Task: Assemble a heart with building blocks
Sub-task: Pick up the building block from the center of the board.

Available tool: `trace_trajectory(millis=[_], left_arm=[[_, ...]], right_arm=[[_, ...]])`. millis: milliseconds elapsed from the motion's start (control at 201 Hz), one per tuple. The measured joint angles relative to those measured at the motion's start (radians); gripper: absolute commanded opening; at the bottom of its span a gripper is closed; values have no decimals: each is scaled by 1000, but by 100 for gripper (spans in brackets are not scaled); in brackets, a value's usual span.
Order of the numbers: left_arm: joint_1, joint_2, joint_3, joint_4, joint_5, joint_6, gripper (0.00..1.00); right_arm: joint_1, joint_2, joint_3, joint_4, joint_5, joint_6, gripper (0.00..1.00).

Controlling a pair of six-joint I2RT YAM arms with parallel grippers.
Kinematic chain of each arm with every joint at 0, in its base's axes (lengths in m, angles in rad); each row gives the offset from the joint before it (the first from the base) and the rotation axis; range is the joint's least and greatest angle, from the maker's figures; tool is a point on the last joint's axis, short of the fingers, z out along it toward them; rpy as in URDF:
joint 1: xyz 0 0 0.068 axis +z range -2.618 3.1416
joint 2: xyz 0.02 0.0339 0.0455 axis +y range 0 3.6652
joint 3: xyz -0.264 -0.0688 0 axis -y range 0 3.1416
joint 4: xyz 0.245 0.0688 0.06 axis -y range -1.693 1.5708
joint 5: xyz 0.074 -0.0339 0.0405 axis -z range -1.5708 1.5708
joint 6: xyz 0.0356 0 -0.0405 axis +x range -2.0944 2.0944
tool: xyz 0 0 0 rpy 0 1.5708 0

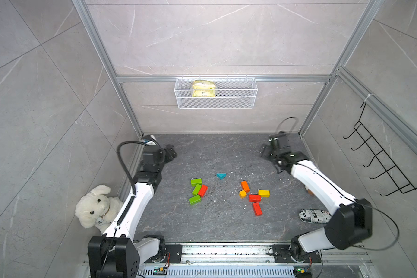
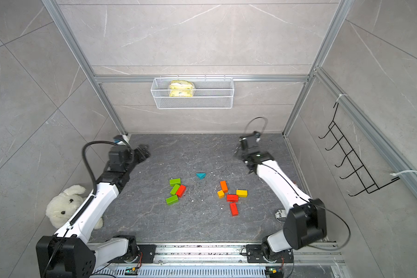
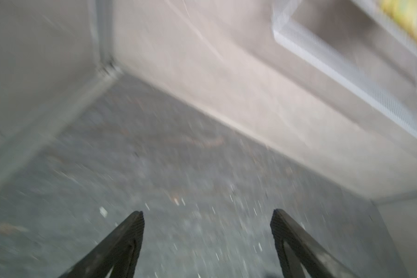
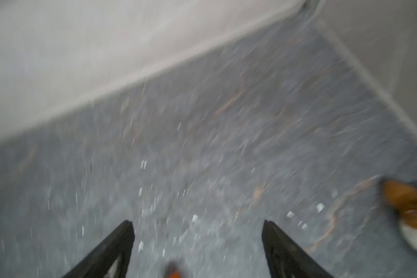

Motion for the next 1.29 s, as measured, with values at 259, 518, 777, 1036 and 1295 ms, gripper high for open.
trace_trajectory(millis=[259, 518, 777, 1036, 1295], left_arm=[[-235, 95, -82, -193, 47, -84, 78], [-257, 253, 107, -292, 63, -84, 75], [-261, 259, 159, -351, 65, -87, 72], [-261, 268, 159, -403, 65, -87, 71], [-261, 268, 159, -421, 65, -88, 69]], right_arm=[[310, 55, 1, -100, 6, 51, 85], [284, 179, 114, -160, -48, 46, 55], [187, 234, 101, -213, -140, 3, 57], [133, 343, 77, -222, -195, -64, 53], [132, 375, 54, -217, -228, -105, 18]])
